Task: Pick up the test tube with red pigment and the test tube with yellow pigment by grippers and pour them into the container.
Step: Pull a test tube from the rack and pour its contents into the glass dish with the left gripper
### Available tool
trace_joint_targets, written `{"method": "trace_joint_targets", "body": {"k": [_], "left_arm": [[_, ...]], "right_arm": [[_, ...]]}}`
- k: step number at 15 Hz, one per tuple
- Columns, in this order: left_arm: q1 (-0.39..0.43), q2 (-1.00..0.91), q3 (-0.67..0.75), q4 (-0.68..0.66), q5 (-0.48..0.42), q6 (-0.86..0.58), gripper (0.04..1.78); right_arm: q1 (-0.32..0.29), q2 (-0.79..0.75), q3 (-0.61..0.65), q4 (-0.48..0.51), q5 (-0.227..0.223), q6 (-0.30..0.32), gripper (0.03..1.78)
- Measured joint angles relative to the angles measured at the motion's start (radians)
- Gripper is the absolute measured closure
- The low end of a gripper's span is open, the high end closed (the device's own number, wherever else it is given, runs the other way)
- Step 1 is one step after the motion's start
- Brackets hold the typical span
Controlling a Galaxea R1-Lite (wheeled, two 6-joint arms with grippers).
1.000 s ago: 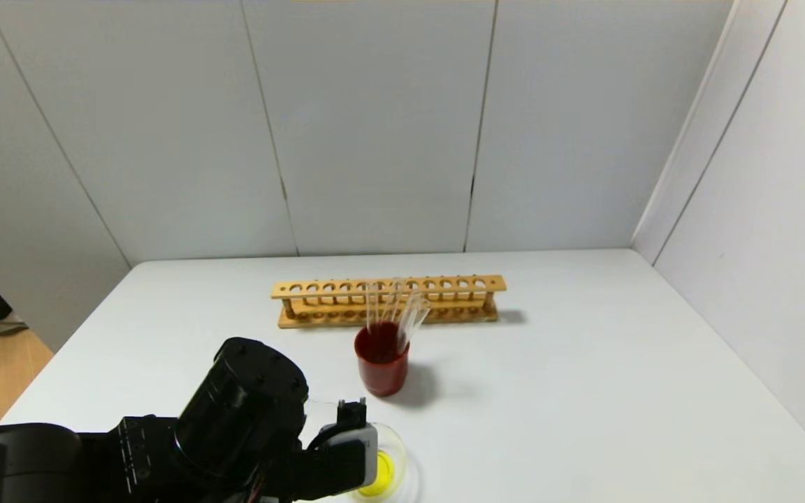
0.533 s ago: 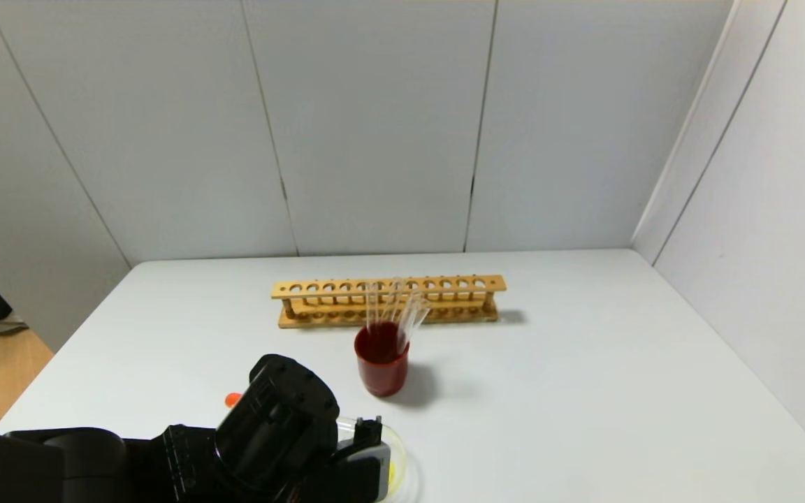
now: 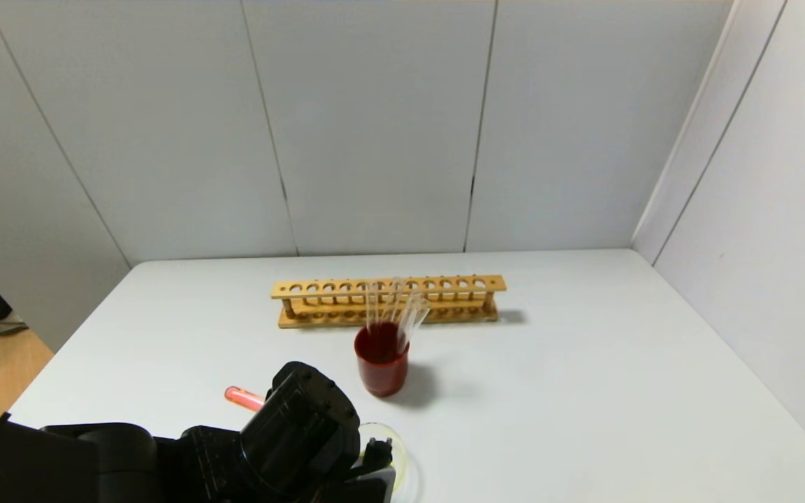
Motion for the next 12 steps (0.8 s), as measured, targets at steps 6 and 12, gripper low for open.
{"method": "trace_joint_targets", "body": {"k": [6,12], "left_arm": [[-0.017,0.025,-0.033,0.035,0.030,0.029,1.52],[-0.029,0.055,-0.074,0.099,0.059,0.030,1.52]], "right_arm": [[0.000,0.000,0.000,0.000,0.000,0.000,0.11],[0.000,0.000,0.000,0.000,0.000,0.000,0.11]]}}
